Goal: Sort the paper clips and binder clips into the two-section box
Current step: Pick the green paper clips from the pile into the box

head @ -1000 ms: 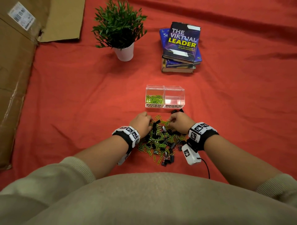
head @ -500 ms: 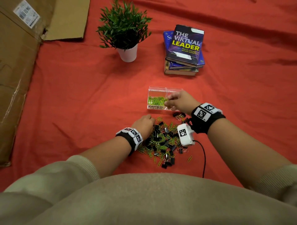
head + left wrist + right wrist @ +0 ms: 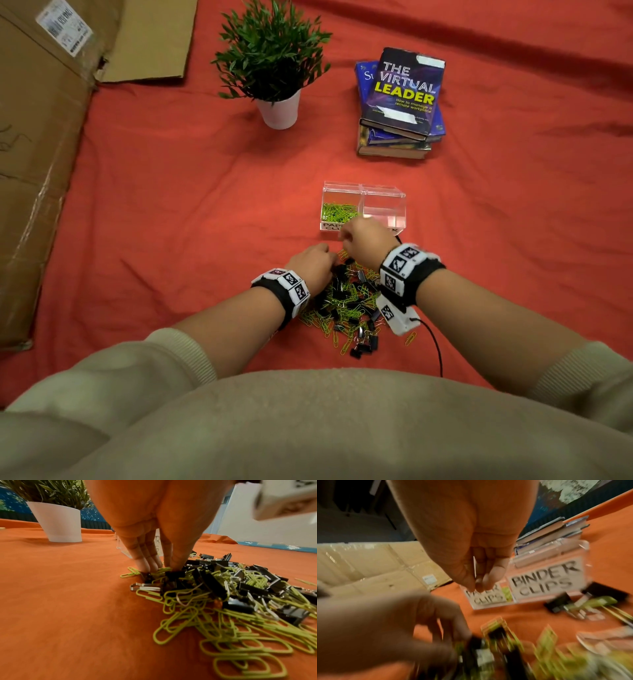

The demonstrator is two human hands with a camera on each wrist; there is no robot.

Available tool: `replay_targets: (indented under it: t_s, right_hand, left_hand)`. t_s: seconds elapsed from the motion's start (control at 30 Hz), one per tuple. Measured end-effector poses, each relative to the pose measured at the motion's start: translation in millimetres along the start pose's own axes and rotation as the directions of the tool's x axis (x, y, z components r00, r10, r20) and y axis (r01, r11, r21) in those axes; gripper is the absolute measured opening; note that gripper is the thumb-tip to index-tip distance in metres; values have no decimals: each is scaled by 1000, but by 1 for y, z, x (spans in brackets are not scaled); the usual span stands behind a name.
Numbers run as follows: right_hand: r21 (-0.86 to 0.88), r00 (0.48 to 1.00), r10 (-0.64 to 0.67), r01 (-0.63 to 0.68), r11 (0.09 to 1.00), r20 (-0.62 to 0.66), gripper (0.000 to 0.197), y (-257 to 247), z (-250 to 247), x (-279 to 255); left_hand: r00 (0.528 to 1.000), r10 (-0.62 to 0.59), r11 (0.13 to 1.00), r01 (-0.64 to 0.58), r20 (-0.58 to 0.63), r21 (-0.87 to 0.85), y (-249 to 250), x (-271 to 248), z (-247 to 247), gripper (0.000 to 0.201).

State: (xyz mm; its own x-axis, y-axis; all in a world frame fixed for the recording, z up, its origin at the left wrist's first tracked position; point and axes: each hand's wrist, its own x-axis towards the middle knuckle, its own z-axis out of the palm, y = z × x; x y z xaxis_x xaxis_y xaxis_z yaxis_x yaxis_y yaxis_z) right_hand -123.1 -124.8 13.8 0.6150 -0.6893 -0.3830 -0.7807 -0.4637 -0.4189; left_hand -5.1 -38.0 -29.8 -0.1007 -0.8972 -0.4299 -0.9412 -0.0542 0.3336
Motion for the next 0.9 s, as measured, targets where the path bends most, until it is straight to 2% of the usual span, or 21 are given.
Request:
replay_targets:
  t_s: [0.1,0.2,0.33,0.47,0.57,0.63,0.7,0.9]
  right_hand:
    - [-44,995,-20,25,999,101,25,16,26,-17]
    - [-57,998,-37,40,998,53,26,30,38,-30]
    - [-95,997,24,-18,995,67,20,48,40,-44]
    - [-25,1000,26,-26,999,-8,15,50,30,-41]
    - [35,997,-34,37,999,-68,33,35,29,-28]
    - [20,997,-73,73,997,-5,53,25,33,-21]
    - [-34,993,-94,97,995,64,64,20,38,-19]
    - [-93,984,-154,163,982,92,61,21,49,-28]
  left_hand:
    - [1000,18,999,-18,-17,35,0,1,-1,25]
    - [999,23,999,-21,-38,50,0,0,1,22]
    - [997,22,999,-18,-71,47,1,-1,3,20]
    - [996,0,999,4,-88,50,4,-1,7,20]
    - [995,-34,999,37,-97,25,4,-2,8,23]
    - [992,-70,998,70,-101,-3,0,-3,5,26]
    - [988,-103,994,98,-112,-49,-7,-4,3,27]
    - [984,-142,978,123,-107,-168,-29,-10,0,32]
